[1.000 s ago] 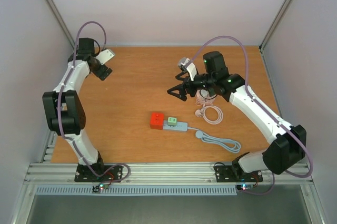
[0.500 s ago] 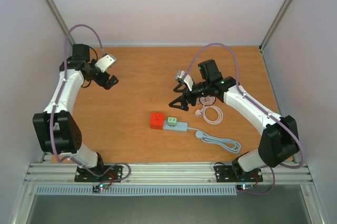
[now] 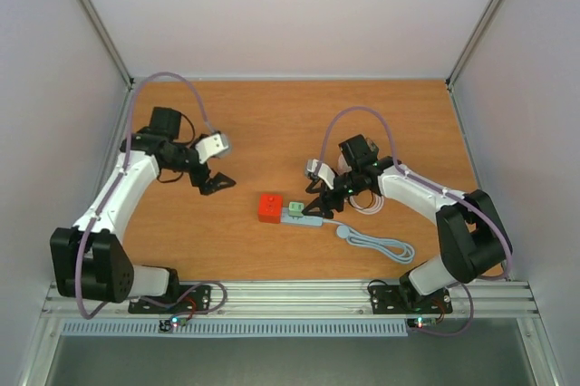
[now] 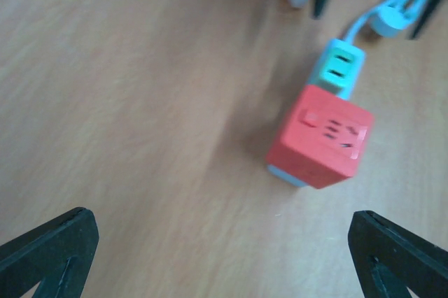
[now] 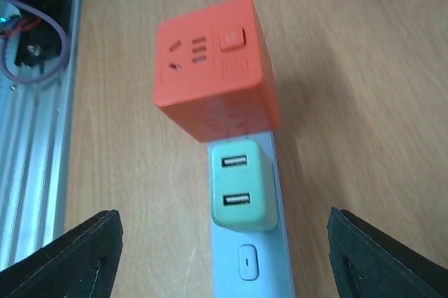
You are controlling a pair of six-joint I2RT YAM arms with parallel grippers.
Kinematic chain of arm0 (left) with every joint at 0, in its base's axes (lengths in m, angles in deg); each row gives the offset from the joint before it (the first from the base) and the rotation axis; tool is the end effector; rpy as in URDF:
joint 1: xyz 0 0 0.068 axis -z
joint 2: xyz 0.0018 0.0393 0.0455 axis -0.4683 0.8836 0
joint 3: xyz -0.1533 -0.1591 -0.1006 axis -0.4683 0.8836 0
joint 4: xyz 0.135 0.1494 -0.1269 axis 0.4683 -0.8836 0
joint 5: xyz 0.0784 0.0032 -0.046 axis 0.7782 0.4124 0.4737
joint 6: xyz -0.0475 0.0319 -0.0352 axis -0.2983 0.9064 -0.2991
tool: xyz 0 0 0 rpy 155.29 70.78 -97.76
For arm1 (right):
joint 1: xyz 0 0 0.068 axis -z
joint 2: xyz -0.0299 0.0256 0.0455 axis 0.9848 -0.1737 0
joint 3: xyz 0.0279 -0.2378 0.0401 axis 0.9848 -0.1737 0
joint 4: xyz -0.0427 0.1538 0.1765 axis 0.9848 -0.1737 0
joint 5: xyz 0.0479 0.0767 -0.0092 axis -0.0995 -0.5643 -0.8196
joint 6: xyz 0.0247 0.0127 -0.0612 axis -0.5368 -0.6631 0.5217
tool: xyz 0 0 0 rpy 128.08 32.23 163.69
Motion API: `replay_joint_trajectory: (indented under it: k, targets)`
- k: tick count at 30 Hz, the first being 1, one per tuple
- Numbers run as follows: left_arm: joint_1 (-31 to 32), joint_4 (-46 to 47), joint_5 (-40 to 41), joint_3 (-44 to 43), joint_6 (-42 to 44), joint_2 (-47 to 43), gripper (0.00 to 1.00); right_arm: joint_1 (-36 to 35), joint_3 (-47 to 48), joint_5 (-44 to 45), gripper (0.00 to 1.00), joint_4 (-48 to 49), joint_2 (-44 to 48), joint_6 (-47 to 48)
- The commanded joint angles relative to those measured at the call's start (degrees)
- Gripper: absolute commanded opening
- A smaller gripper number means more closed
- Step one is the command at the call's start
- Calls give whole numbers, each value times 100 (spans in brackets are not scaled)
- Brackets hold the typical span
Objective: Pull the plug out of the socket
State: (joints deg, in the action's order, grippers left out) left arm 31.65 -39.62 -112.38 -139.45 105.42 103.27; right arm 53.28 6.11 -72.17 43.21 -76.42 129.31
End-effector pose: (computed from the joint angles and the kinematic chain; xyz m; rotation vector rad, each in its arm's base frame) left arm 0.2429 -0.0519 0.2470 1.3185 1.9951 -0.6142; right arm 0.2245 0.1575 0.1725 -1.8047 1.4833 0.8051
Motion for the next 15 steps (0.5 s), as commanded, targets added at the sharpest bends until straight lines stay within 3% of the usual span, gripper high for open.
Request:
replay_joint_trajectory:
  k: [1, 15]
  targets:
    - [397, 254, -454, 485, 447, -338, 100, -59, -328, 267, 80, 843, -68, 134]
    - [1330, 1243, -83, 1331, 653, -170, 100, -601, -649, 900, 63, 1968, -520, -86]
